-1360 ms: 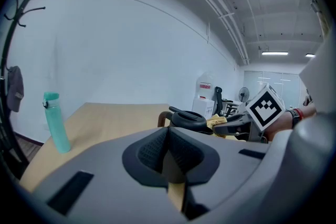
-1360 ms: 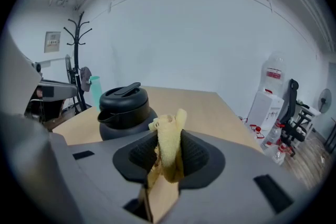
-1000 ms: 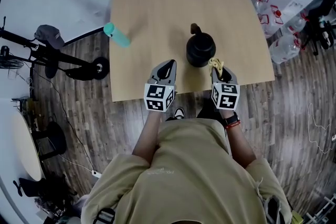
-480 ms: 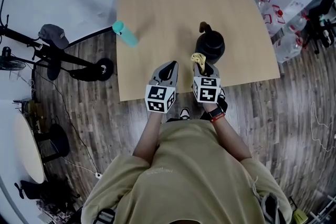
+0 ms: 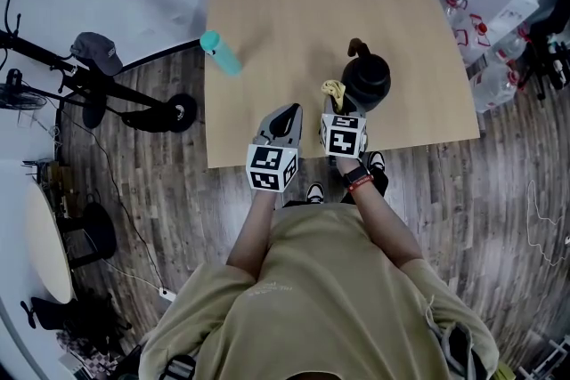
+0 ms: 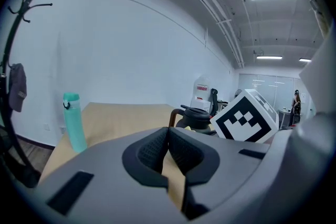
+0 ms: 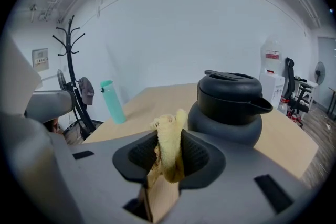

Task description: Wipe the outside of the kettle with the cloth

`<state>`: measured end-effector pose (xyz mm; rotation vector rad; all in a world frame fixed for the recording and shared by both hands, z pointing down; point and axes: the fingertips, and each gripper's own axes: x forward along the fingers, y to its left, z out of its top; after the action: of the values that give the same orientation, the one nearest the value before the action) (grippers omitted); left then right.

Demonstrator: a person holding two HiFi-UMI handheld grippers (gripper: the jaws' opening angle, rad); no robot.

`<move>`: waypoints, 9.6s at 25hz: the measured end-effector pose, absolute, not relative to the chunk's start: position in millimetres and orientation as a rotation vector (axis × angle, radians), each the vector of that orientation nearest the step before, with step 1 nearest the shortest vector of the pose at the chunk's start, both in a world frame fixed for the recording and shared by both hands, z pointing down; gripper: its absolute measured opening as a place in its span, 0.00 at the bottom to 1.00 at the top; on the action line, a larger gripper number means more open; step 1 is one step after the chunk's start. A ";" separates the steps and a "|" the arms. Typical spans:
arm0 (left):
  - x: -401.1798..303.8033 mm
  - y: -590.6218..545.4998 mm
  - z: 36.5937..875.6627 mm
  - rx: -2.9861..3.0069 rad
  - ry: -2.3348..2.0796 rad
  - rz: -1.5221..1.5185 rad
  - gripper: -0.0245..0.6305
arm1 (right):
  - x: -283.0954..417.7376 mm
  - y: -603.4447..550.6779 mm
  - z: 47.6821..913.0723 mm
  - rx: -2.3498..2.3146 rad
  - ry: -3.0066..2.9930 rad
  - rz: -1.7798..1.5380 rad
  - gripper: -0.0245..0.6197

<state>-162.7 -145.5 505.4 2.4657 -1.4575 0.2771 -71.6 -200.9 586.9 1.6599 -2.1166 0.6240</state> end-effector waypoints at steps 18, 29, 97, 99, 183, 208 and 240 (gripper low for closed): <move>-145.8 -136.7 512.9 2.467 -1.446 0.281 0.07 | -47.8 -192.8 599.7 1.671 -2.074 0.692 0.23; -119.4 -133.5 513.5 2.499 -1.409 0.295 0.07 | -25.0 -174.6 596.8 1.654 -2.093 0.683 0.23; -7.6 -174.1 538.1 2.420 -1.440 0.364 0.07 | 157.0 -249.9 609.3 1.707 -2.069 0.719 0.23; -14.9 -168.7 539.5 2.426 -1.427 0.364 0.07 | 154.7 -238.8 608.5 1.738 -2.057 0.735 0.23; -19.3 -133.8 544.5 2.474 -1.293 0.332 0.07 | 75.1 -156.5 639.0 1.669 -2.086 0.886 0.23; -10.7 -163.7 549.3 2.388 -1.421 0.320 0.07 | 152.7 -234.3 653.9 1.714 -1.994 0.772 0.23; -100.9 -126.2 545.1 2.441 -1.344 0.315 0.07 | -5.4 -145.4 659.5 1.608 -2.122 0.890 0.23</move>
<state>-100.9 -126.2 545.1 2.4412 -1.3438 0.3147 -5.4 -145.4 659.5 1.6084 -2.1216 0.8901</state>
